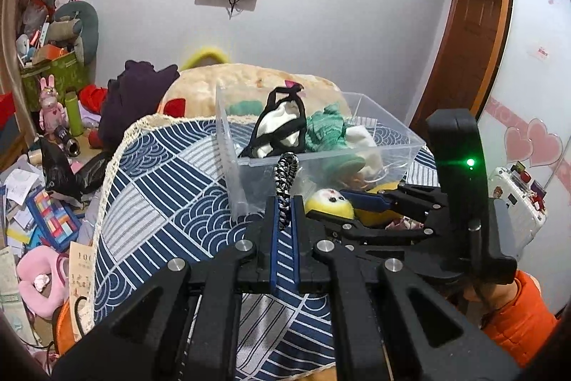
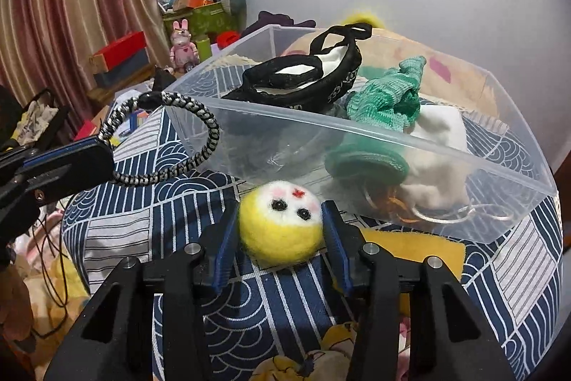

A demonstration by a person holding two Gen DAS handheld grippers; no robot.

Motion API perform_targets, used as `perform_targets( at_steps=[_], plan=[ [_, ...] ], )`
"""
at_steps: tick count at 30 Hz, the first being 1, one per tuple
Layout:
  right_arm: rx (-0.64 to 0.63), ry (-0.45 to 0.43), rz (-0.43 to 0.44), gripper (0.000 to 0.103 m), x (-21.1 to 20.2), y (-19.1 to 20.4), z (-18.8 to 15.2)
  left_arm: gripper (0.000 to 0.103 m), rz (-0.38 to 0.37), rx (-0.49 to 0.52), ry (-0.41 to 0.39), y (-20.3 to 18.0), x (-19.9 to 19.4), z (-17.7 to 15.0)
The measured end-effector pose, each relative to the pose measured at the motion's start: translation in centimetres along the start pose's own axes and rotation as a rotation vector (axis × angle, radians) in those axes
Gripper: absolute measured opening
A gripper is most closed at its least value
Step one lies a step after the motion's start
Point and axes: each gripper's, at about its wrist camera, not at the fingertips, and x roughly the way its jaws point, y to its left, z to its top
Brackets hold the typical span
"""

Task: Organize soft objects
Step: 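Grasp beaded cord with left tool while right tool grasps yellow felt ball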

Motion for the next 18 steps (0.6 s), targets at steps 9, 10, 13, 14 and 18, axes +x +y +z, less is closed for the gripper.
perform_targets(
  at_steps=[9,10,13,14,18],
  plan=[
    [-0.017,-0.084,-0.019,0.042,-3.0,-0.1,0.4,0.005,0.005,0.02,-0.051,-0.6,-1.0,1.4],
    [-0.017,-0.092,-0.02,0.042,-3.2,-0.2,0.5,0.005,0.007,0.022,-0.058,-0.7,-0.9,1.7],
    [-0.009,-0.135,-0.026,0.042,-4.7,-0.7,0.7,0.005,0.002,0.021,-0.075,-0.8,-1.0,2.4],
    [-0.007,-0.144,-0.027,0.042,-5.0,-0.6,0.9,0.005,0.0,0.019,-0.081,-0.8,-0.9,2.6],
    [0.015,-0.212,-0.04,0.042,-7.0,-1.3,1.6,0.005,-0.005,0.018,-0.108,-0.7,-0.6,3.8]
  ],
)
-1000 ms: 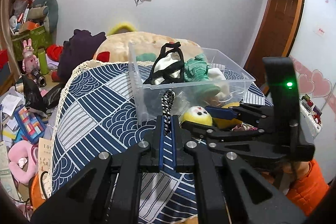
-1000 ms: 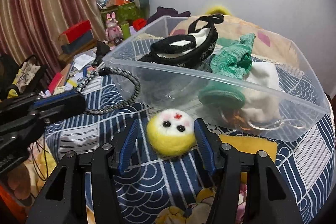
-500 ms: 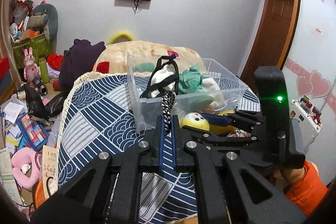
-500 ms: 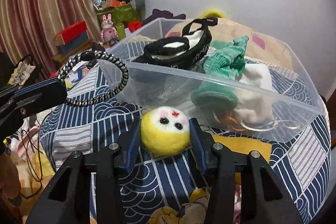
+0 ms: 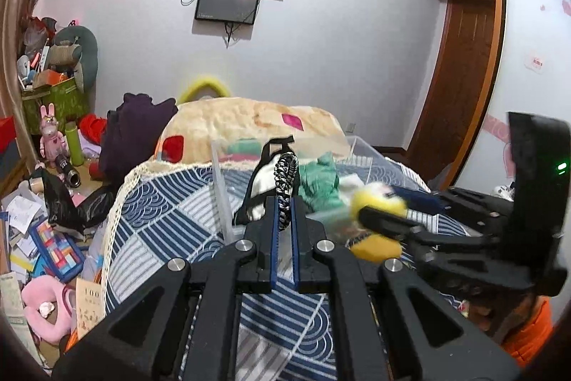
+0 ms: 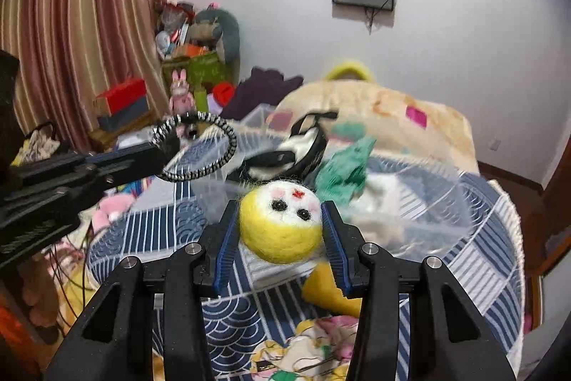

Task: Organize soft objects
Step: 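Grasp beaded cord with left tool while right tool grasps yellow felt ball, then drop cord into box with left tool while right tool drops ball in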

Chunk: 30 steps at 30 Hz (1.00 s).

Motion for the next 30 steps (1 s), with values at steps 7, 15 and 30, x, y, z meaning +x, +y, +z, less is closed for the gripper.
perform_targets(
  at_steps=[7,15,30],
  plan=[
    [0.026,-0.087,-0.051,0.042,-2.0,-1.4,1.6,0.005,-0.013,-0.01,-0.024,-0.1,1.1,1.6],
    [0.061,-0.104,-0.109,0.042,-1.6,-3.8,2.3,0.005,-0.019,0.02,-0.012,-1.5,3.8,2.7],
    [0.152,0.007,-0.139,0.042,2.7,-6.9,0.8,0.005,-0.028,0.08,0.151,-4.0,10.4,0.0]
  ],
)
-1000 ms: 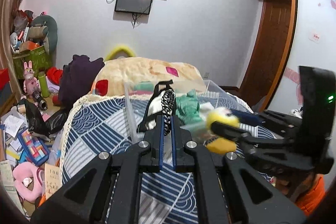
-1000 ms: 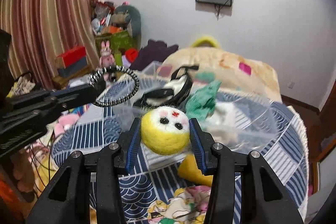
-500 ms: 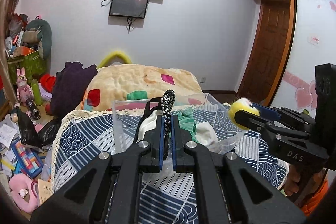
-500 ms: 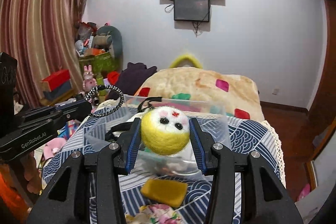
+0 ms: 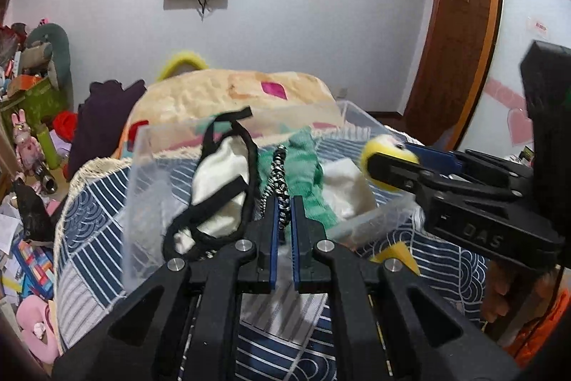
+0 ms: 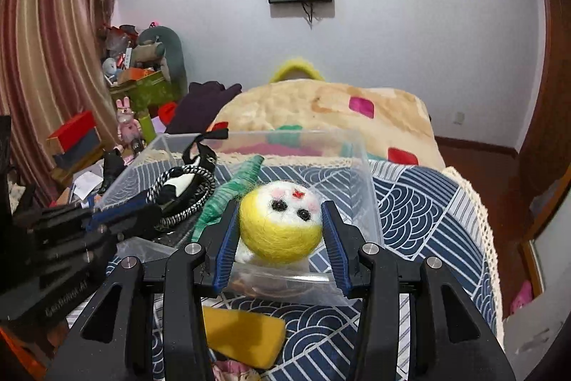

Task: Organize soft objects
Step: 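Drop cord into box with left tool while right tool drops ball in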

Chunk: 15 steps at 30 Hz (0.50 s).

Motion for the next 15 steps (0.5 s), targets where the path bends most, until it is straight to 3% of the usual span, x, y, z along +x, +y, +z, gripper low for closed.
perform_targets(
  at_steps=[8,15],
  plan=[
    [0.001,0.041,-0.007,0.044,1.04,0.41,-0.54,0.009,0.003,-0.007,0.003,0.14,0.01,-0.21],
    [-0.017,0.039,-0.008,0.059,0.23,0.47,-0.53,0.012,0.002,-0.021,0.011,0.34,-0.83,-0.26]
  ],
)
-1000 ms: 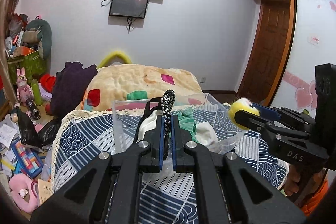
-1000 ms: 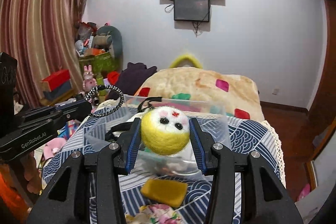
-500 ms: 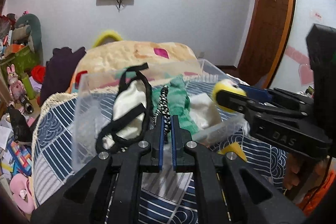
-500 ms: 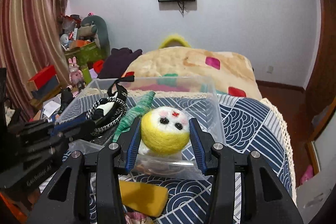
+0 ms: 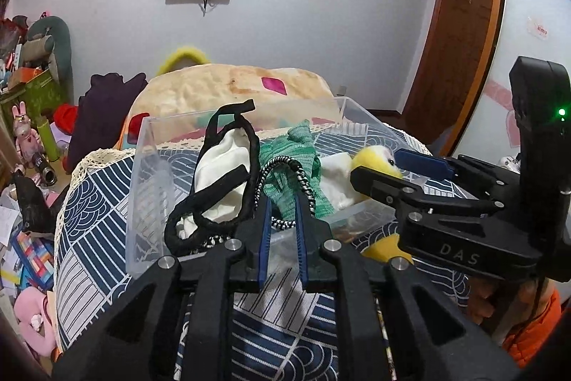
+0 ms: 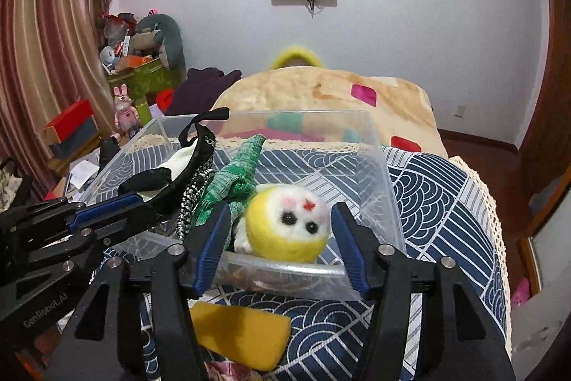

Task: Organize soft objects
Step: 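Drop cord into box with left tool while right tool drops ball in, then grasp floral cloth with left tool while right tool grasps yellow sponge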

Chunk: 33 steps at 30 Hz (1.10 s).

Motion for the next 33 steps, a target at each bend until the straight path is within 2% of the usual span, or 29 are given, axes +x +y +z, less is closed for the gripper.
perform_targets(
  at_steps=[6,13,16,22,33],
  plan=[
    [-0.005,-0.026,-0.005,0.069,-1.6,-0.3,0.1,0.031,0.006,-0.002,-0.016,-0.5,-1.7,0.0],
    [-0.024,-0.067,-0.026,0.071,-4.2,-0.5,0.0,0.065,0.006,-0.003,-0.055,-1.2,-4.0,-0.1],
    [-0.028,-0.082,-0.031,0.079,-5.1,-0.7,-0.3,0.076,0.008,-0.008,-0.052,-1.5,-4.6,-0.6],
    [-0.028,-0.076,-0.026,0.081,-5.8,-0.8,-1.6,0.088,-0.008,-0.015,-0.004,-2.1,-4.3,-2.4],
    [-0.017,0.029,-0.045,0.081,-4.9,-1.5,-5.6,0.089,-0.092,-0.011,0.146,-4.5,-1.2,-6.3]
  ],
)
